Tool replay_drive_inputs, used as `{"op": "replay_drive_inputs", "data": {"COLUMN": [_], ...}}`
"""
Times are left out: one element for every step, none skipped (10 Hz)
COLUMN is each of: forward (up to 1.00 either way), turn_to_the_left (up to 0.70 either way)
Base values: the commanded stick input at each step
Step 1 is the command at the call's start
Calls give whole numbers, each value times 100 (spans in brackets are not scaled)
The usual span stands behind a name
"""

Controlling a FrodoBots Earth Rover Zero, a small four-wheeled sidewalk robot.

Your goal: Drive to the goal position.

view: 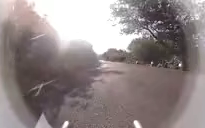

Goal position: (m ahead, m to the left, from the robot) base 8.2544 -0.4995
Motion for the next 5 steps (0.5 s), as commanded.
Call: {"op": "replay_drive_inputs", "data": {"forward": [50,50,50,50,50], "turn_to_the_left": [-7,-18,-25,-25,-22]}}
